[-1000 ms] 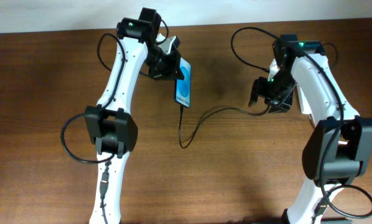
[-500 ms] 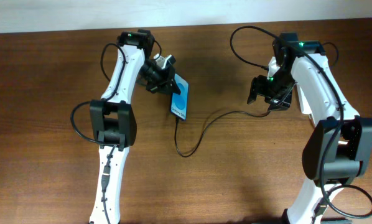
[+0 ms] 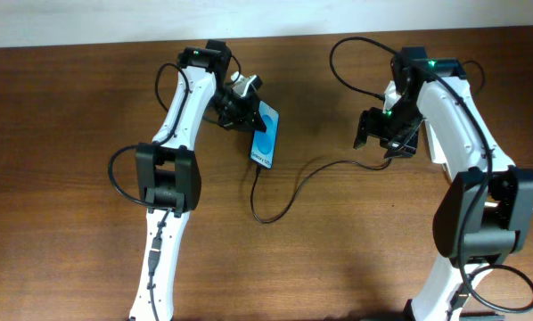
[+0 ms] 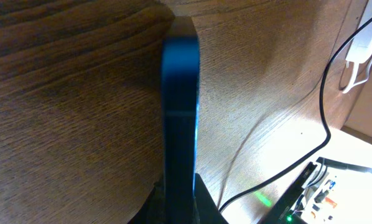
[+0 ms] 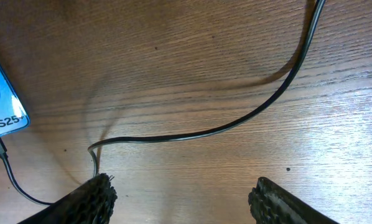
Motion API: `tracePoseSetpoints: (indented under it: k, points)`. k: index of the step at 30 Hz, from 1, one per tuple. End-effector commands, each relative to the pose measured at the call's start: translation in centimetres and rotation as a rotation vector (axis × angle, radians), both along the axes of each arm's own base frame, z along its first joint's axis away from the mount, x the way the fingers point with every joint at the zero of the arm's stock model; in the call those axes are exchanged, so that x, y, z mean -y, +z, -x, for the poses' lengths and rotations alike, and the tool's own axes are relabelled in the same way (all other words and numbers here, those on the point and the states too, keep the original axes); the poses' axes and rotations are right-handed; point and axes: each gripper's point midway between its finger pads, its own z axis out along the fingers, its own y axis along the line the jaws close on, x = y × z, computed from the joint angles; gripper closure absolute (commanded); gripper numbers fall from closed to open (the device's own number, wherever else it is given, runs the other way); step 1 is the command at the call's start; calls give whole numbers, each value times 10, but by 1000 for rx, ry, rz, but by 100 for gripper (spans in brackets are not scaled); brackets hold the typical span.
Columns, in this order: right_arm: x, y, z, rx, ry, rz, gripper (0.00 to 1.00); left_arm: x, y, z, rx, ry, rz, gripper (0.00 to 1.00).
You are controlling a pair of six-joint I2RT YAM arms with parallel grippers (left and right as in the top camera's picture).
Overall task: Plug charger to phone and switch on socket
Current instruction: 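Lower the phone onto the table with the left gripper and release, then move the right gripper to the power strip switch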
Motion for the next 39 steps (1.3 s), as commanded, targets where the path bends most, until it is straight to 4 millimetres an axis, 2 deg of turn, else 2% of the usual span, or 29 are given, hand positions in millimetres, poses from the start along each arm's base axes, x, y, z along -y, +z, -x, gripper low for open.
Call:
tracePoseSetpoints:
  k: [1, 3, 4, 7, 10, 11, 12, 13, 14, 16, 18, 20, 21, 23, 25, 26, 29, 31, 33, 35, 36, 39]
  points:
    - [2, -1, 0, 2, 1, 2, 22, -19, -33, -2, -14, 13, -142, 91]
    - [2, -1, 0, 2, 1, 2, 22, -23, -36, -3, -5, 12, -173, 85]
    - [2, -1, 0, 2, 1, 2, 22, -27, -39, -4, 1, 11, -200, 76]
    - [3, -1, 0, 2, 1, 12, 21, -35, -43, -5, 14, 9, -249, 64]
    - [6, -2, 0, 1, 1, 30, 20, -43, -47, -7, 28, 7, -305, 61]
    - [11, -3, 0, 2, 2, 61, 17, -50, -50, -8, 38, 6, -344, 54]
    - [14, -3, 0, 2, 0, 69, 7, -55, -52, -9, 46, 4, -377, 31]
    - [15, -3, 0, 2, -4, 69, 5, -60, -53, -10, 51, 4, -403, 8]
    - [18, -3, -1, 3, -12, 70, 4, -61, -53, -11, 46, 23, -408, 0]
    - [36, -3, -4, 10, -58, 69, 4, -69, -44, -21, 58, 73, -404, 0]
    - [57, -3, -4, 10, -113, 69, 3, -80, -15, -37, 121, 115, -389, 0]
    - [86, -3, -8, 31, -191, 72, 1, -99, 56, -61, 298, 192, -373, 0]
    - [99, -3, -10, 46, -222, 74, 1, -118, 96, -68, 386, 269, -413, 0]
    - [126, -2, -16, 82, -304, 80, 1, -152, 160, -68, 513, 365, -484, 0]
    - [147, -2, -16, 99, -373, 85, 1, -170, 195, -64, 581, 413, -516, 0]
    - [161, -1, -17, 118, -407, 90, 1, -178, 206, -62, 600, 433, -527, 1]
    - [202, 1, -20, 176, -500, 119, 1, -188, 206, -62, 595, 449, -532, 1]
    - [246, 1, -17, 211, -639, 200, 1, -188, 205, -60, 586, 446, -535, 1]
    - [263, 5, -23, 265, -664, 224, 2, -188, 205, -60, 586, 446, -535, 1]
    - [274, 7, -39, 344, -569, 276, 2, -188, 205, -60, 586, 446, -535, 1]
    - [277, 2, -47, 364, -506, 299, 2, -188, 205, -60, 586, 446, -535, 1]
    - [286, -16, -52, 352, -494, 328, 2, -188, 205, -60, 586, 446, -535, 1]
